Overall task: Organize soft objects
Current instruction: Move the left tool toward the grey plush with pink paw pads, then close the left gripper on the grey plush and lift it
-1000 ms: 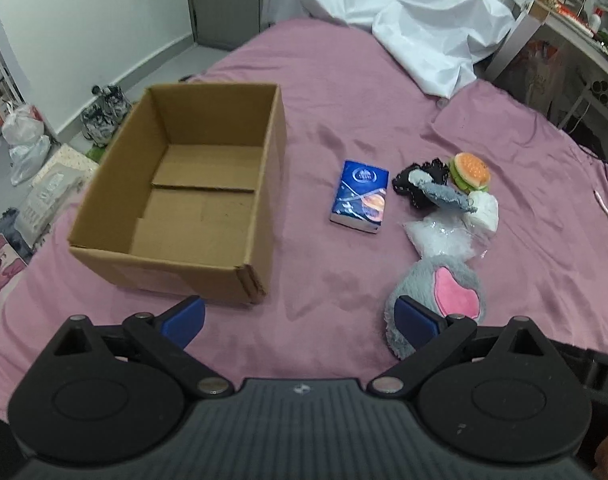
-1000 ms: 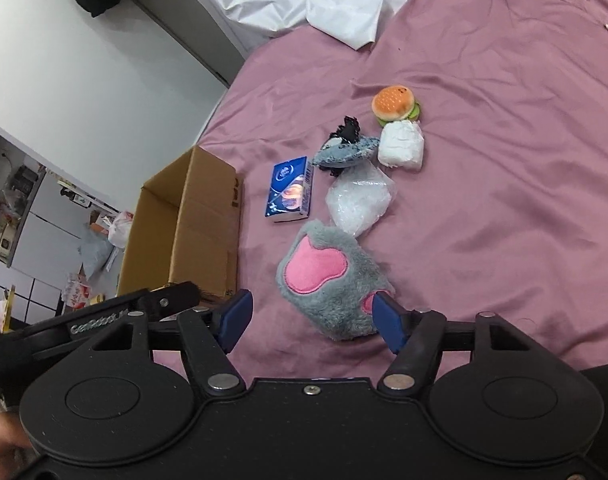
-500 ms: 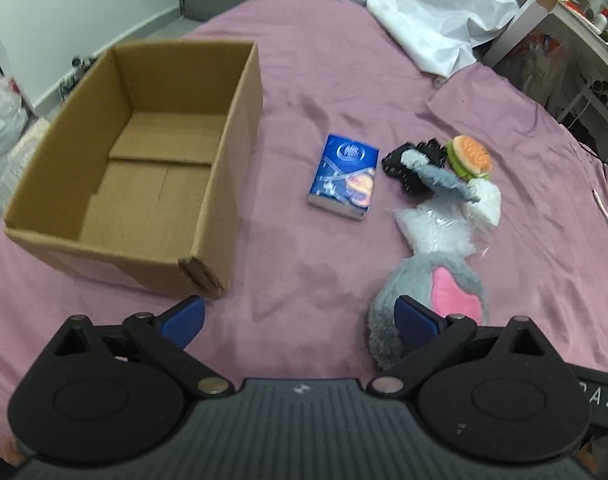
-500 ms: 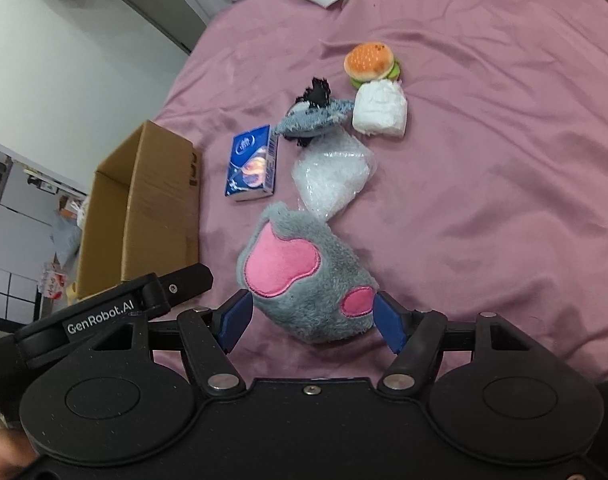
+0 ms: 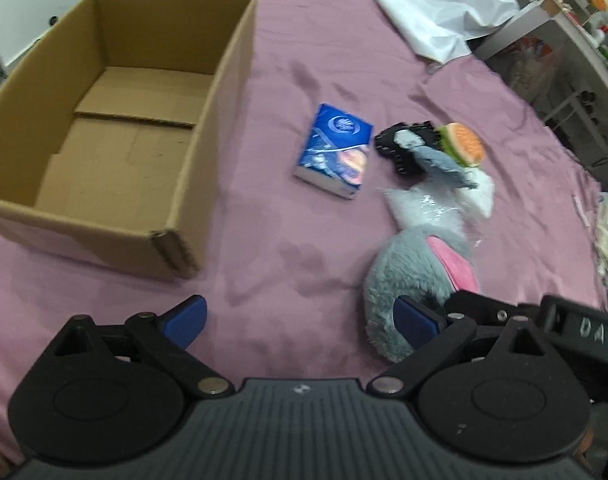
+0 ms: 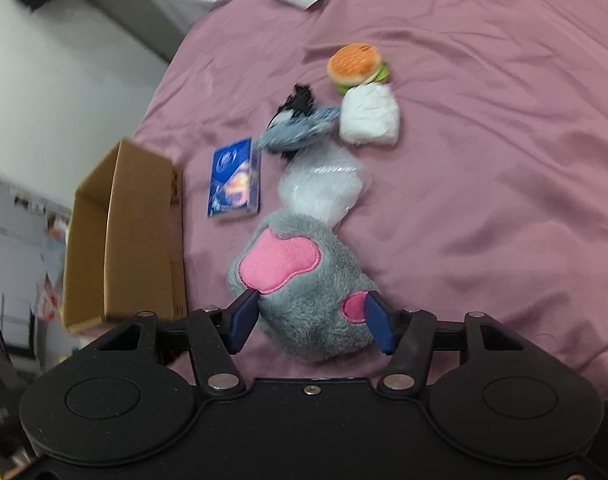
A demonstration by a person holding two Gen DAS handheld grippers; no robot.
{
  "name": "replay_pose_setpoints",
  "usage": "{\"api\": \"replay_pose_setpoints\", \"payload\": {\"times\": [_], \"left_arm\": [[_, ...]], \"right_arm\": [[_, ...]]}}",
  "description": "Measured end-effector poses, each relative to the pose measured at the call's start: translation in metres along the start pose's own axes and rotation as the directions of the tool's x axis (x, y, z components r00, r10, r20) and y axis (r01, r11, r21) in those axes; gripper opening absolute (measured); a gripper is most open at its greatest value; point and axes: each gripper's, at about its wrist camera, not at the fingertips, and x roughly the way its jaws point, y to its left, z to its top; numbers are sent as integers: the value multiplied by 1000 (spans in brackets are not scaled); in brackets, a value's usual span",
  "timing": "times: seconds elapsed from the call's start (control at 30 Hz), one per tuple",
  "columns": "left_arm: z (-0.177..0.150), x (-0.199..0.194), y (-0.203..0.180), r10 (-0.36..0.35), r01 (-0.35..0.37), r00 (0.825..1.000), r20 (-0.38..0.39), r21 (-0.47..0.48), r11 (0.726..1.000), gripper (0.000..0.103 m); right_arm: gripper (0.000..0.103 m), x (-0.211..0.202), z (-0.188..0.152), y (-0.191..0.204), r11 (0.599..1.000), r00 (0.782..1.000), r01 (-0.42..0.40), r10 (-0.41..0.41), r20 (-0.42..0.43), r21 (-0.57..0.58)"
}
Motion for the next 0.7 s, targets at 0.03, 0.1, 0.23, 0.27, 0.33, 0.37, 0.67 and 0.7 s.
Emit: {"api": "replay_pose_setpoints", "payload": {"times": [0.03, 0.1, 0.23, 0.27, 0.33, 0.37, 0.67, 0.7], "left_arm": [[0, 1, -1, -16, 16, 1000, 5, 2, 1000, 100], [1, 2, -2, -39, 39, 999, 12, -2, 999, 99], [3, 5, -6, -98, 98, 995, 29, 0, 995, 94], [3, 6, -7, -105, 105, 994, 25, 1, 994, 91], [3, 9, -10, -129, 129, 992, 10, -4, 992, 84], [3, 11, -11, -140, 141, 990, 6, -9, 990, 78], [4, 23, -30, -225, 224, 974, -28, -38, 974, 32], [5, 26, -30, -231, 229, 972, -32, -48, 972, 28]], "right_arm": [[55, 0, 0, -1, 1000, 1000, -3, 3, 6, 18], [54, 0, 0, -4, 999, 1000, -10, 9, 15, 50], [53, 0, 2, -11, 993, 999, -23, 19, 32, 118], [52, -1, 1, -13, 990, 999, -26, 22, 36, 138], [52, -2, 3, -19, 984, 999, -35, 28, 41, 175], [51, -2, 4, -21, 982, 999, -37, 30, 43, 187], [54, -2, 7, -25, 974, 997, -59, 48, 57, 218], [55, -2, 9, -24, 976, 997, -64, 53, 55, 209]]}}
